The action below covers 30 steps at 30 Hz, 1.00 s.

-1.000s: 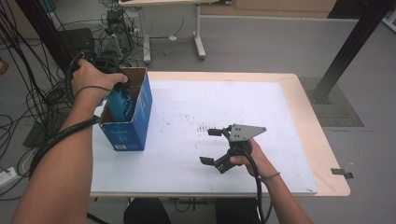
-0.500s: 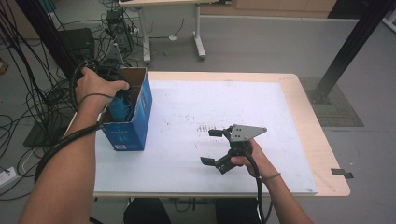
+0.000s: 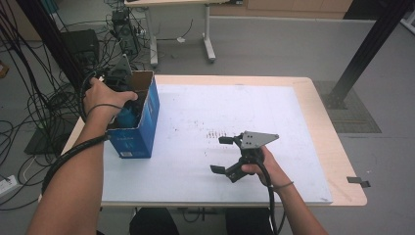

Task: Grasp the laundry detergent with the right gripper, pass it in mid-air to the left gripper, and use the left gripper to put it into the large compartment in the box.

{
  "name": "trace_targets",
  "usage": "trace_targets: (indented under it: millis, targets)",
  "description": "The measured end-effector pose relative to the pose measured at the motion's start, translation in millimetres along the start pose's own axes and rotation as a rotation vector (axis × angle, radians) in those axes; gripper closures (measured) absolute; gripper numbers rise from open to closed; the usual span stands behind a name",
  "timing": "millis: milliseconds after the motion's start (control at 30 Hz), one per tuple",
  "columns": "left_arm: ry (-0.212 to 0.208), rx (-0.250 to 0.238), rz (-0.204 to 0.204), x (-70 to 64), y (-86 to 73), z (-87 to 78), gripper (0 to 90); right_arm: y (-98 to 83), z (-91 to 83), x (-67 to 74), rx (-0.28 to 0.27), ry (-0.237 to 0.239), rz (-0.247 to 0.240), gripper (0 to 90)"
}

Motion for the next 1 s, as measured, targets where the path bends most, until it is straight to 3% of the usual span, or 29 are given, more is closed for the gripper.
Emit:
trace_targets:
  millis: [1000]
  targets:
    - [-0.010, 0.022, -0.001, 1.2, -10.0, 18.8, 37.6, -0.5, -0.4, -0.6, -0.004, -0.001, -0.003, 0.5]
Point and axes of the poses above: each handheld gripper's, and its own axes: z roughly forward along the jaws, y roughly out of its top, x roughly to its left, the point moved 10 cm from there along z, roughly forward along the jaws, and after that the axes turned 15 degrees about -x, right-handed, at the moved point
